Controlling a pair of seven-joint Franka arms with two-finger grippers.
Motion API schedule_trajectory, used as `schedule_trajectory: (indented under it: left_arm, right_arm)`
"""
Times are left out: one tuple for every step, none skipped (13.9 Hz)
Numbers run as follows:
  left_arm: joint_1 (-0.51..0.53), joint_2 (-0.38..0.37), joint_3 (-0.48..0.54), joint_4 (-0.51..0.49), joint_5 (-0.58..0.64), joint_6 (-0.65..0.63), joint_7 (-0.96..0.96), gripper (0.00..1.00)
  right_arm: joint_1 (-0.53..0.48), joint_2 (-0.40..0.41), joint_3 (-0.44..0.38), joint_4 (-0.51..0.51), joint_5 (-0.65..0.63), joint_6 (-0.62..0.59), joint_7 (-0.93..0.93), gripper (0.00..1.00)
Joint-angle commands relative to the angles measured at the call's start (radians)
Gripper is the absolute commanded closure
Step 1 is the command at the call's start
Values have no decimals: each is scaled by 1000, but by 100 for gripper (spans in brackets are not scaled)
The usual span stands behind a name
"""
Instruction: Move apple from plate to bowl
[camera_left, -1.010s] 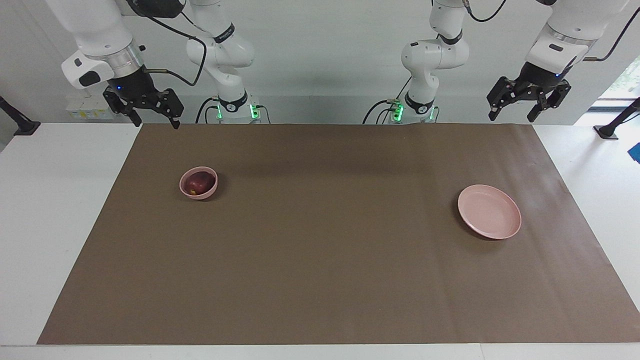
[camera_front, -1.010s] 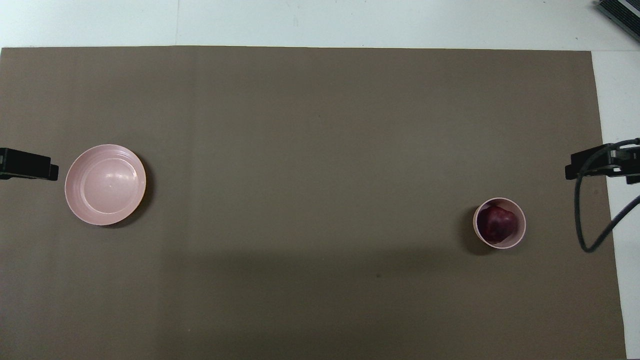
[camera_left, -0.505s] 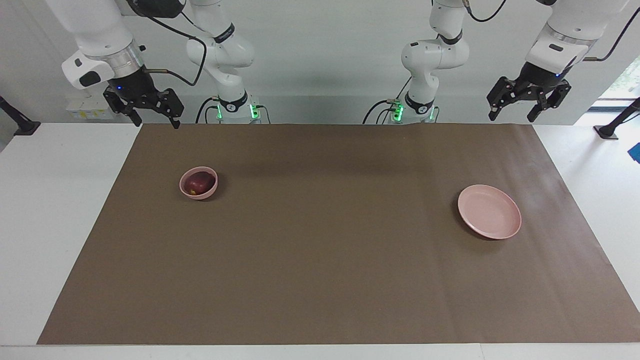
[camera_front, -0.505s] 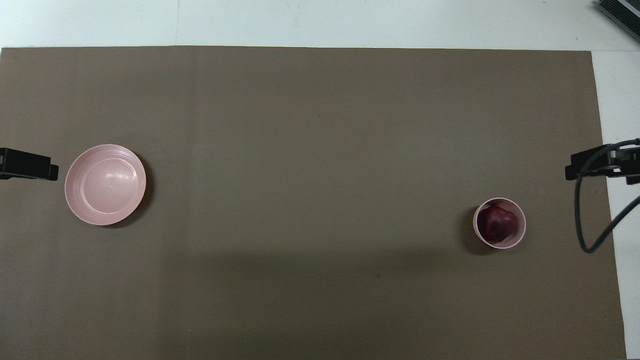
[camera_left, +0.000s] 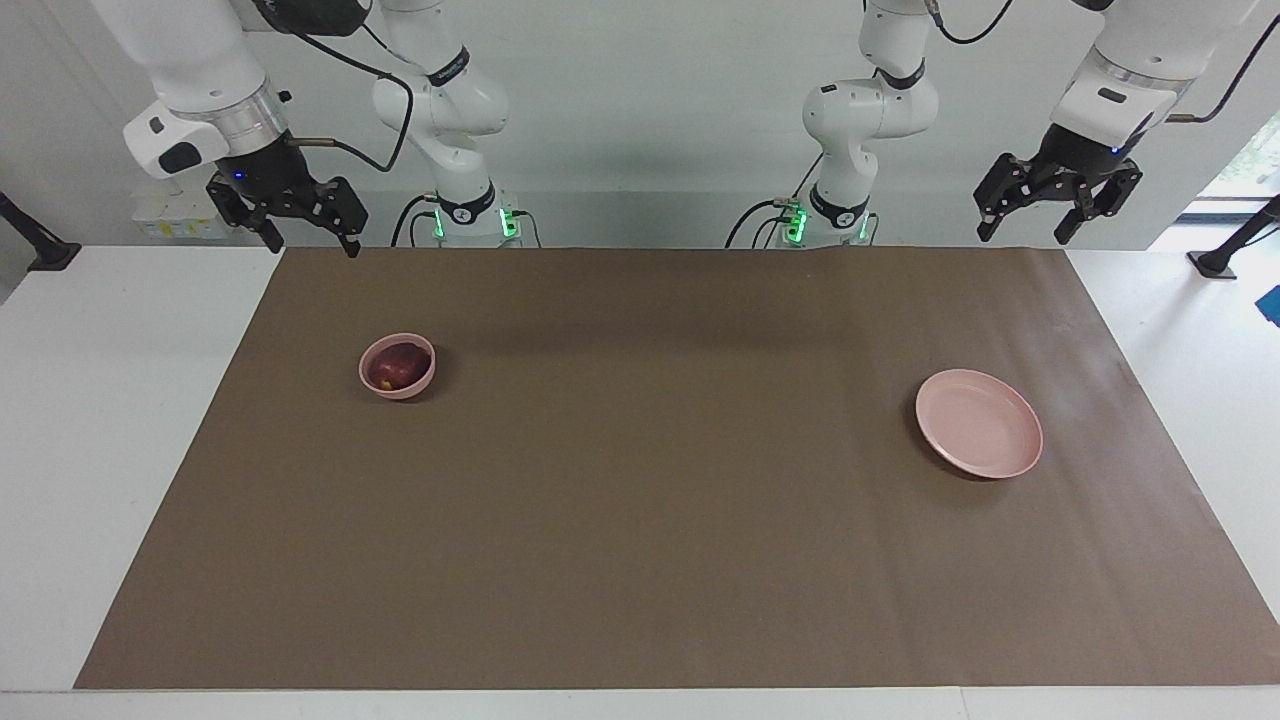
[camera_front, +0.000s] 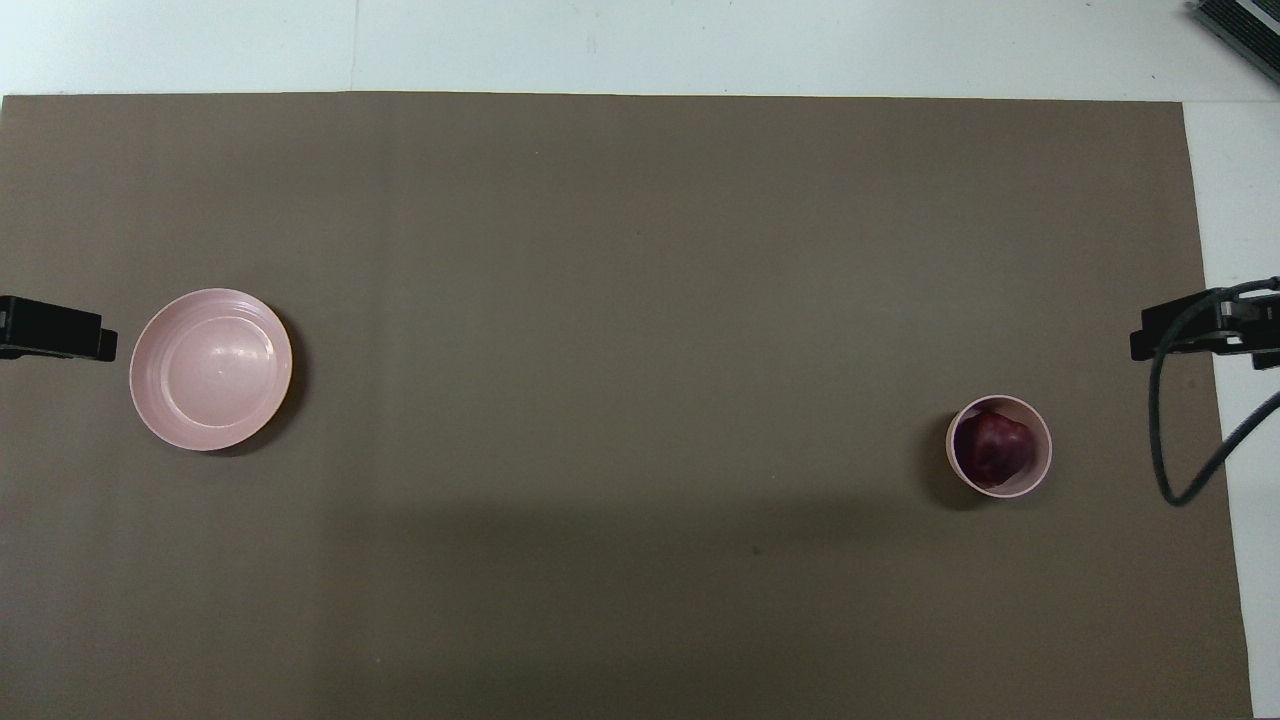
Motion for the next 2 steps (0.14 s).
schedule_trajectory:
  left_arm:
    - [10, -11, -4, -2, -15, -16, -5, 0]
    - [10, -11, -4, -2, -15, -18, -7, 0]
  right_arm:
    - [-6, -3, 3, 1, 0, -20, -2, 0]
    - [-7, -3, 3, 0, 0, -18, 1, 0]
